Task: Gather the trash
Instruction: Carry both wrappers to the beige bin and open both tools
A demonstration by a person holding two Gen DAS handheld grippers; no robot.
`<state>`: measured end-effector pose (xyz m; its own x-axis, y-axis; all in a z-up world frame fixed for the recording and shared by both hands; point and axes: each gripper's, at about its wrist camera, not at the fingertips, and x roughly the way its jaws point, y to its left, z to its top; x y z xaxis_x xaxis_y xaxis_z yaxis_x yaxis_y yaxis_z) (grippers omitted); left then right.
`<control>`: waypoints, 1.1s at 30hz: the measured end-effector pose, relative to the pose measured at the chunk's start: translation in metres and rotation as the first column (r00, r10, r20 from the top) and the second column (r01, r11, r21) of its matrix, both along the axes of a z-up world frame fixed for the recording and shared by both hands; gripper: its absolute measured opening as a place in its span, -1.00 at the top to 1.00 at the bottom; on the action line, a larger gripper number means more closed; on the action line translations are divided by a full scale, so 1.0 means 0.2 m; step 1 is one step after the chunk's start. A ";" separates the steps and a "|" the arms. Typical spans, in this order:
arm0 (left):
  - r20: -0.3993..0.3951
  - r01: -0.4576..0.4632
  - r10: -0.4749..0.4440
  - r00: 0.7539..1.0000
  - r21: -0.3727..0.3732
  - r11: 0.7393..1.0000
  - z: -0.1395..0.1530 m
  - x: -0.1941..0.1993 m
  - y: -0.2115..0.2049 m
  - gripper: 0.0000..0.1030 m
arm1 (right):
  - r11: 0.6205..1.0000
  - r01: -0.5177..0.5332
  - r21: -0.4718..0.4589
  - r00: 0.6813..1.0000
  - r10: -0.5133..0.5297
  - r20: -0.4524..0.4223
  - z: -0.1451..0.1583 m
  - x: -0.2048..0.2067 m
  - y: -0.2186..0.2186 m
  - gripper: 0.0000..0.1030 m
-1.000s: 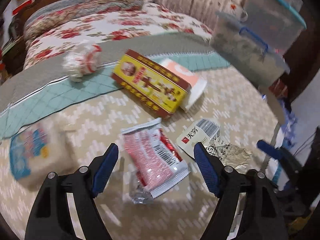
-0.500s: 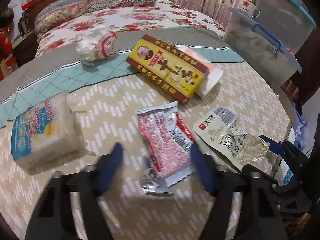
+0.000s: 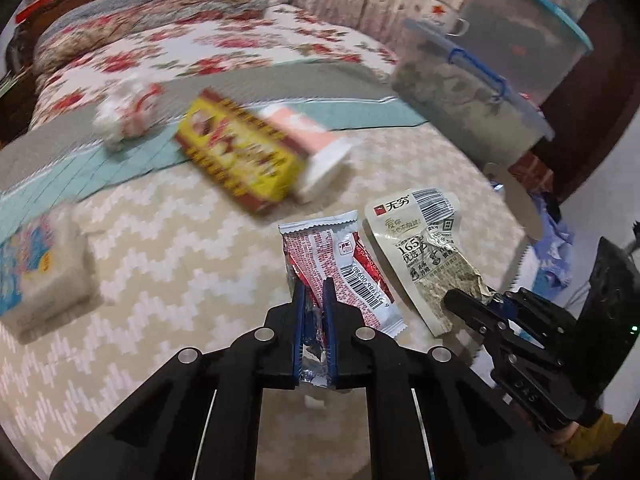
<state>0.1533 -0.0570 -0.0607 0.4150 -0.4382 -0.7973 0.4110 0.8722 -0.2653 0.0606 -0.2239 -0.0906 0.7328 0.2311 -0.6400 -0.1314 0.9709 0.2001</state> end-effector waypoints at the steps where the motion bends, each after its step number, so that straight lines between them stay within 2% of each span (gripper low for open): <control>1: 0.000 0.017 -0.017 1.000 -0.006 1.000 0.01 0.01 -0.04 0.85 | 1.000 0.022 0.001 1.000 -0.022 0.009 0.00 -0.01 -0.03 0.59; 5: 0.011 0.096 -0.096 0.995 -0.007 0.995 0.06 0.05 -0.28 0.85 | 0.991 0.132 -0.003 0.989 -0.132 0.071 0.03 -0.08 -0.21 0.59; 9: 0.022 0.208 -0.207 0.978 -0.006 0.978 0.09 0.13 -0.63 0.85 | 0.965 0.262 -0.005 0.959 -0.259 0.118 0.07 -0.13 -0.47 0.59; 14: 0.015 0.353 -0.353 0.935 0.003 0.936 0.11 0.22 -1.20 0.85 | 0.893 0.449 0.028 0.881 -0.448 0.153 0.11 -0.19 -0.89 0.59; 16: 0.020 0.391 -0.391 0.920 0.017 0.920 0.12 0.24 -1.40 0.85 | 0.852 0.520 0.059 0.840 -0.523 0.145 0.11 -0.21 -1.10 0.59; 18: 0.030 0.429 -0.430 0.902 0.032 0.903 0.13 0.25 -1.62 0.84 | 0.824 0.562 0.079 0.814 -0.567 0.123 0.09 -0.21 -1.26 0.58; 20: 0.035 0.466 -0.468 0.883 0.045 0.883 0.13 0.26 -1.84 0.84 | 0.800 0.590 0.107 0.796 -0.599 0.088 0.06 -0.19 -1.42 0.58; 23: 0.049 0.495 -0.499 0.865 0.064 0.866 0.11 0.27 -2.06 0.80 | 0.781 0.610 0.137 0.782 -0.621 0.056 0.02 -0.16 -1.57 0.53; 24: 0.057 0.500 -0.504 0.862 0.076 0.863 0.09 0.28 -2.13 0.53 | 0.782 0.605 0.153 0.785 -0.617 0.048 0.00 -0.15 -1.61 0.45; 25: 0.059 0.499 -0.504 0.862 0.083 0.863 0.07 0.29 -2.19 0.24 | 0.781 0.605 0.155 0.786 -0.617 0.043 -0.01 -0.14 -1.64 0.01; 26: 0.067 0.488 -0.494 0.867 0.091 0.868 0.05 0.30 -2.23 -0.18 | 0.771 0.618 0.151 0.774 -0.631 0.055 -0.02 -0.15 -1.66 -0.56; 27: 0.077 0.477 -0.485 0.871 0.097 0.873 0.04 0.30 -2.24 -0.22 | 0.762 0.629 0.154 0.761 -0.644 0.080 -0.01 -0.18 -1.66 -0.65; 28: 0.077 0.474 -0.482 0.873 0.100 0.875 0.03 0.31 -2.24 -0.22 | 0.754 0.638 0.156 0.746 -0.656 0.113 0.00 -0.20 -1.66 -0.65; 30: 0.069 0.469 -0.475 0.877 0.088 0.879 0.03 0.31 -2.20 -0.22 | 0.751 0.644 0.144 0.741 -0.660 0.124 0.00 -0.21 -1.66 -0.58; 33: 0.095 0.438 -0.443 0.891 0.068 0.896 0.07 0.30 -2.01 -0.22 | 0.739 0.648 0.186 0.728 -0.672 0.133 0.02 -0.27 -1.62 -0.57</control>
